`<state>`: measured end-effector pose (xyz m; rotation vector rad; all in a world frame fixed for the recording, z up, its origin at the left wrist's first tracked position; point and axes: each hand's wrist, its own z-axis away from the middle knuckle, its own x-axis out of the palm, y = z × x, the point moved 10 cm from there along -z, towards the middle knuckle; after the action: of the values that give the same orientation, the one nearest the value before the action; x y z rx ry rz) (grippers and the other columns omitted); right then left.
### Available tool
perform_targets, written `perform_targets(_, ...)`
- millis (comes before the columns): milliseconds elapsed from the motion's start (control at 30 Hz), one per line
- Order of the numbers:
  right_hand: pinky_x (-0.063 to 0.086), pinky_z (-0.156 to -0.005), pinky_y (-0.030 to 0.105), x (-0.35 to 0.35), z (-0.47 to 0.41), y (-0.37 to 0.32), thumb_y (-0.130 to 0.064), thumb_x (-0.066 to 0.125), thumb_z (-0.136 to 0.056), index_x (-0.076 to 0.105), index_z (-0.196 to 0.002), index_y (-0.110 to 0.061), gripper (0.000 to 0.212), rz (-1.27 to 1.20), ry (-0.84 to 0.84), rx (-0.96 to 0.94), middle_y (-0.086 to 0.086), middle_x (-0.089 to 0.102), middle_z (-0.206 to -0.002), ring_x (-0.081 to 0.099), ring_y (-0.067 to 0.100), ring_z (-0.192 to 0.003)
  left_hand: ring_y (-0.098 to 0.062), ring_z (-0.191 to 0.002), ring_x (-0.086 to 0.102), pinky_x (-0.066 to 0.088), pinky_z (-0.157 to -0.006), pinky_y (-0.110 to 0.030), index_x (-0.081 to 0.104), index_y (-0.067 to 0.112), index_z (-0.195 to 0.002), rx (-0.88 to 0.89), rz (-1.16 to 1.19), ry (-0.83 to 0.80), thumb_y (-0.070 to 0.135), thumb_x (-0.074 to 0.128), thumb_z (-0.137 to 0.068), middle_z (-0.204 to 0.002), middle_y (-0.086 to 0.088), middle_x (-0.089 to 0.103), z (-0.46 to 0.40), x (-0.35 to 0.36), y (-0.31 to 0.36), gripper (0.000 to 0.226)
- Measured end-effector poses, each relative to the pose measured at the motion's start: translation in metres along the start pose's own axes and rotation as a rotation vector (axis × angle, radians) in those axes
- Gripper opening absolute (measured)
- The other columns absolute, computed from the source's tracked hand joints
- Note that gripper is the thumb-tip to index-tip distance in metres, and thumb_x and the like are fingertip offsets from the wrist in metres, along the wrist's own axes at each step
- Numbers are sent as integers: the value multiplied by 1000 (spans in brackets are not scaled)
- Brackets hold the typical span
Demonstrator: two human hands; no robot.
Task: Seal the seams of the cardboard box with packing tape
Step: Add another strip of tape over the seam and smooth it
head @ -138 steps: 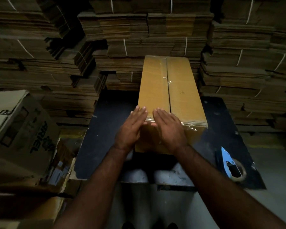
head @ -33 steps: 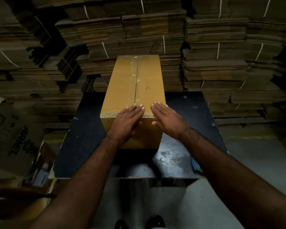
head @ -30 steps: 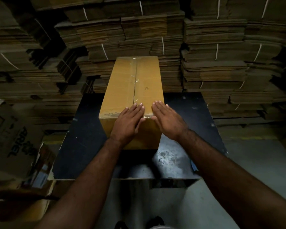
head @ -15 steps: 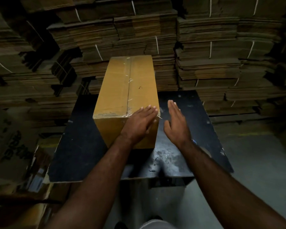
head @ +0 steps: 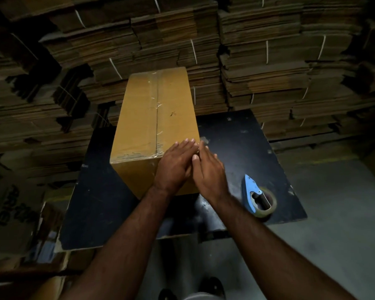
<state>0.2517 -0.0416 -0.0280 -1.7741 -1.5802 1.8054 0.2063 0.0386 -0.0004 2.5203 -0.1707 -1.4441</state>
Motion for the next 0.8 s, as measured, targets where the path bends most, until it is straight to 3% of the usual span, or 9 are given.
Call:
perform_targets(100,26,-117,37,3,-8,13,-37,32,-101,33,-152,-13,57,-169,-119,97,8,43,-152,41,22,-138,-30,-131,54,34,-113,-42,60,6,-134,8,22,-38,10,65,-79,-139,-14,58,0,-2,-2,55)
perform_targets(200,29,-117,31,1,-12,28,-26,40,-104,42,-148,-16,45,-495,-209,238,-1,44,-151,40,12,-139,-28,-133,51,35,-115,-45,61,7,-134,-34,76,-72,25,55,-82,-141,-13,57,-2,-5,-1,56)
perform_targets(300,32,-113,25,-10,-12,44,-23,42,-103,52,-142,-13,41,-659,-173,332,-3,51,-145,45,7,-135,-24,-133,52,41,-111,-45,69,11,-124,-114,106,-41,34,51,-91,-141,-10,57,-8,-7,-1,44)
perform_targets(400,33,-110,24,-18,-7,55,-36,41,-99,55,-140,-18,46,-702,-136,404,-5,56,-141,49,4,-130,-24,-128,56,46,-104,-44,70,12,-101,-170,34,64,36,62,-94,-137,-10,61,-13,-6,1,26)
perform_targets(533,33,-115,32,-26,0,62,-51,43,-86,58,-136,-22,60,-699,-100,439,-10,59,-137,50,1,-128,-25,-130,55,44,-103,-45,66,11,-110,-185,-144,103,26,70,-90,-136,-9,62,-11,6,10,26)
perform_targets(633,33,-116,35,-30,2,53,-47,42,-95,56,-138,-22,53,-657,-108,399,-10,56,-140,48,1,-130,-26,-130,54,44,-103,-45,63,10,-118,-201,-225,99,26,72,-87,-138,-9,60,-12,11,15,36)
perform_targets(800,31,-116,30,-32,4,28,-38,35,-106,51,-143,-21,44,-552,-100,301,-7,50,-146,42,3,-135,-29,-139,44,36,-111,-47,53,7,-131,-138,-240,-23,37,84,-71,-151,-12,47,-6,16,11,74)
